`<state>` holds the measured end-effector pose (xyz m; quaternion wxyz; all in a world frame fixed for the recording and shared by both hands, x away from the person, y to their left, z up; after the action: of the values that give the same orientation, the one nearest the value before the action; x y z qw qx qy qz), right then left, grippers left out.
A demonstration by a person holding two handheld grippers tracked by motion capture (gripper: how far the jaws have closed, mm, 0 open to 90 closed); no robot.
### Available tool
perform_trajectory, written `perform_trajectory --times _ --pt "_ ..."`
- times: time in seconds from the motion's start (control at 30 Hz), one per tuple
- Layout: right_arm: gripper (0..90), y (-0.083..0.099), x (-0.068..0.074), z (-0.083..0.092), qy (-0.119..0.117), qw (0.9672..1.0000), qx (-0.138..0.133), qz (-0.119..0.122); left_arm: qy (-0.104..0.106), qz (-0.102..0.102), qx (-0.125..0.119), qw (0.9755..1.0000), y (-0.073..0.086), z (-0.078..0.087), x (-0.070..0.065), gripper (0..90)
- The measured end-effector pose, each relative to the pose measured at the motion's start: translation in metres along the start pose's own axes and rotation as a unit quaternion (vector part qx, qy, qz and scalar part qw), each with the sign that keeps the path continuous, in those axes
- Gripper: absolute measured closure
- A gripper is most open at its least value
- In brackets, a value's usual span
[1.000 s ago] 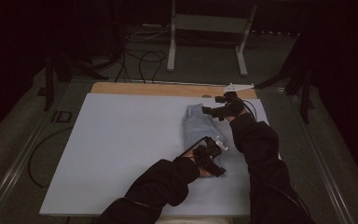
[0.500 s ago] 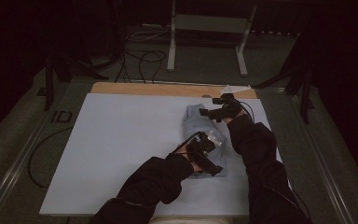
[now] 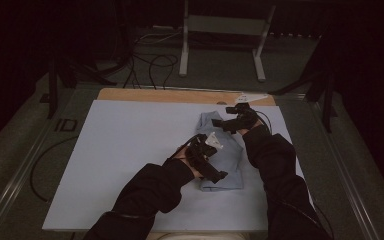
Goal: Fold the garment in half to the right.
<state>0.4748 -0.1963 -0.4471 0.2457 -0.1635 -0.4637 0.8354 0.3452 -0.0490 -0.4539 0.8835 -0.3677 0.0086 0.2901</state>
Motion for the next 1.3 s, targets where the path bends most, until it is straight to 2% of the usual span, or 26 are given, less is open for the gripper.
perform_trajectory --times 0.33,0.63,0.83,1.0,1.13,1.3 --pt "9.9 0.003 0.014 0.005 -0.005 0.9999 0.005 0.015 0.007 -0.002 -0.016 0.9998 0.006 0.019 0.011 0.0" --pt "9.9 0.006 0.027 0.010 -0.015 0.9997 0.000 0.021 0.018 -0.016 -0.025 0.9994 0.008 0.035 0.020 0.0" --pt "9.9 0.004 0.038 0.017 -0.024 0.9992 -0.003 0.033 0.013 -0.022 -0.038 0.9989 0.010 0.045 0.027 0.0" --pt "9.9 0.005 0.046 0.021 -0.027 0.9989 -0.005 0.039 0.010 -0.024 -0.040 0.9989 0.014 0.053 0.031 0.0" --pt "10.0 0.007 0.053 0.026 -0.031 0.9986 -0.013 0.042 0.007 -0.025 -0.040 0.9989 0.019 0.059 0.036 0.0" --pt "10.0 0.013 0.060 0.031 -0.034 0.9981 -0.012 0.050 0.002 -0.021 -0.043 0.9989 0.029 0.068 0.043 0.0"
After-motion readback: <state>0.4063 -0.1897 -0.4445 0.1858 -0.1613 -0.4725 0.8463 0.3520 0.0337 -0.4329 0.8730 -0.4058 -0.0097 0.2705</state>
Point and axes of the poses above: each handheld gripper's, and its own axes: z roughly backward along the jaws, y roughly out of its underside, x roughly to its left, the point moved 3 cm from there along -z, roughly forward along the jaws, and after that the axes turned 12 degrees about z, right-handed, at the moved point
